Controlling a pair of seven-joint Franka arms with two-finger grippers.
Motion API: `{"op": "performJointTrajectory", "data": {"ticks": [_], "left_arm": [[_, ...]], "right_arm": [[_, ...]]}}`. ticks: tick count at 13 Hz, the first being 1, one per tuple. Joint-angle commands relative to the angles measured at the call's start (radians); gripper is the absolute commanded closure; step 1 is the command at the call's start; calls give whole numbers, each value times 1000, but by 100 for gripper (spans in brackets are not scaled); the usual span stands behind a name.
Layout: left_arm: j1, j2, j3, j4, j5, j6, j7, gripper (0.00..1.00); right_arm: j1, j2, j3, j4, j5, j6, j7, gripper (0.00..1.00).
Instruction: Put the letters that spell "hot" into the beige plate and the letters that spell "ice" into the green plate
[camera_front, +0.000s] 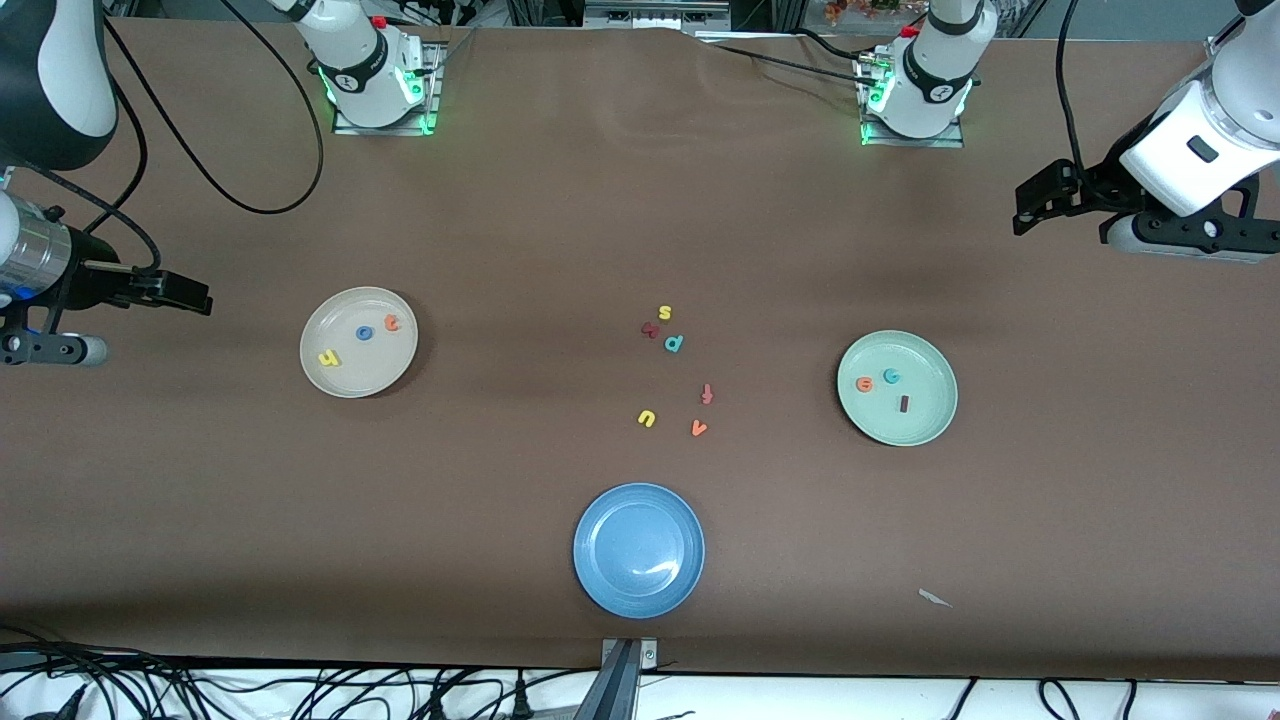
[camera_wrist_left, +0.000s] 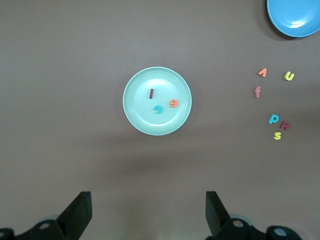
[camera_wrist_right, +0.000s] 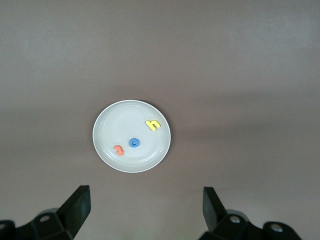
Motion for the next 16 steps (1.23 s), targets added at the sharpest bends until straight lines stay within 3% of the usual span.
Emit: {"op": "performJointTrajectory", "data": {"ticks": [1,16], "left_arm": [[4,-9,0,-3,-6,7,-5,0],[4,-9,-13,-2,44,-2,4,0]], "right_arm": [[-7,-29,8,-29,-14,11,-3,1],[-7,-29,15,-31,-13,13,1,1]]}}
